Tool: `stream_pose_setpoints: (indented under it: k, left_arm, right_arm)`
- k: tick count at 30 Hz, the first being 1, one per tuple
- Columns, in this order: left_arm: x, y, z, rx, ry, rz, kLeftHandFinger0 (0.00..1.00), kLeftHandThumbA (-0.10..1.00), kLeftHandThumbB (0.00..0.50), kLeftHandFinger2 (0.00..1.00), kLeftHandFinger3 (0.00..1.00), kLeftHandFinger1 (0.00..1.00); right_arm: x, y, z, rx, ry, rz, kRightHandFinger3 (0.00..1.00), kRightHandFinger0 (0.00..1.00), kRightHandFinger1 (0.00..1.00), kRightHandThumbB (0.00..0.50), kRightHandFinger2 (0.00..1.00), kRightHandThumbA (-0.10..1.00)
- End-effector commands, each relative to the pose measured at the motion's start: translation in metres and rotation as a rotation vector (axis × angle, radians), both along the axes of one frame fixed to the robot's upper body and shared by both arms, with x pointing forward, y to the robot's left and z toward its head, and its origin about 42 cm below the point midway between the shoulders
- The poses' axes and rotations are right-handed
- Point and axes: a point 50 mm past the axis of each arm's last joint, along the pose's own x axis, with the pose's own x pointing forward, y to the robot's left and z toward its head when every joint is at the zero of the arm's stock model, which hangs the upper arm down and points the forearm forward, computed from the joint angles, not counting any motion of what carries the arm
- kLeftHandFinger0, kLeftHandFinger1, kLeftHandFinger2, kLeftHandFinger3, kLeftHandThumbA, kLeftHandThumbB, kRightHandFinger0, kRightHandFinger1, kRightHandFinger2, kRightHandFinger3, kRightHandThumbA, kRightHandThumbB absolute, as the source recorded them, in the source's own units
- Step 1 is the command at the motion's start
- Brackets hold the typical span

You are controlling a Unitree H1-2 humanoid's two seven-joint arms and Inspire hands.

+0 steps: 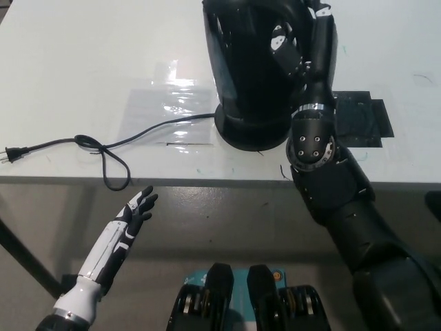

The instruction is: A kettle and its base are kept separately on the desk infront of the robot and the robot uses its right hand to lift the kettle by its handle and places it on its base to align it correctly.

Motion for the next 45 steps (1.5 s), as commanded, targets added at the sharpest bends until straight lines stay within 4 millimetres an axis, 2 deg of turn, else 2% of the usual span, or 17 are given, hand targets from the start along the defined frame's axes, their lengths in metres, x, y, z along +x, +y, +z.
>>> stream_pose_setpoints:
  k: [1, 9, 13, 18, 27, 32, 36, 41, 45]
  left_arm:
    - [0.005, 0.002, 0.017, 0.001, -0.058, -0.026, 1.00, 1.00, 0.152, 1.00, 1.00, 1.00]
    - [0.005, 0.001, 0.017, -0.005, -0.052, -0.032, 1.00, 1.00, 0.127, 1.00, 1.00, 1.00]
    - [0.005, 0.002, 0.018, -0.008, -0.059, -0.030, 1.00, 1.00, 0.125, 1.00, 1.00, 1.00]
    - [0.006, 0.003, 0.018, -0.003, -0.063, -0.029, 1.00, 1.00, 0.145, 1.00, 1.00, 1.00]
    - [0.006, 0.003, 0.019, -0.003, -0.072, -0.026, 1.00, 1.00, 0.123, 1.00, 1.00, 1.00]
    - [0.004, 0.003, 0.018, -0.002, -0.061, -0.032, 1.00, 1.00, 0.121, 1.00, 1.00, 1.00]
    - [0.005, 0.004, 0.018, -0.002, -0.070, -0.028, 1.00, 1.00, 0.116, 1.00, 1.00, 1.00]
    - [0.005, 0.005, 0.017, -0.007, -0.066, -0.025, 1.00, 1.00, 0.124, 1.00, 1.00, 1.00]
    - [0.004, 0.004, 0.016, -0.005, -0.066, -0.025, 1.00, 1.00, 0.123, 1.00, 1.00, 1.00]
  right_arm:
    - [0.001, 0.027, 0.033, 0.019, -0.103, 0.072, 0.73, 0.00, 0.21, 0.114, 0.69, -0.10]
    - [-0.002, 0.043, 0.032, 0.011, -0.101, 0.089, 0.75, 0.00, 0.19, 0.128, 0.68, -0.10]
    - [-0.003, 0.042, 0.027, 0.018, -0.090, 0.088, 0.78, 0.00, 0.20, 0.118, 0.69, -0.10]
    - [-0.002, 0.030, 0.019, 0.018, -0.069, 0.077, 0.77, 0.00, 0.18, 0.102, 0.68, -0.10]
    - [-0.005, 0.005, 0.000, 0.001, -0.072, 0.009, 0.75, 0.00, 0.18, 0.109, 0.67, -0.10]
    - [-0.004, -0.020, -0.013, -0.008, -0.051, -0.030, 0.75, 0.00, 0.18, 0.113, 0.67, -0.10]
    - [-0.003, -0.036, -0.009, 0.029, -0.060, -0.043, 0.70, 0.00, 0.18, 0.134, 0.64, -0.10]
    - [-0.008, -0.049, 0.000, 0.078, -0.098, -0.028, 0.68, 0.00, 0.17, 0.103, 0.63, -0.10]
    - [-0.015, -0.054, 0.004, 0.099, -0.138, -0.022, 0.69, 0.00, 0.17, 0.106, 0.64, -0.10]
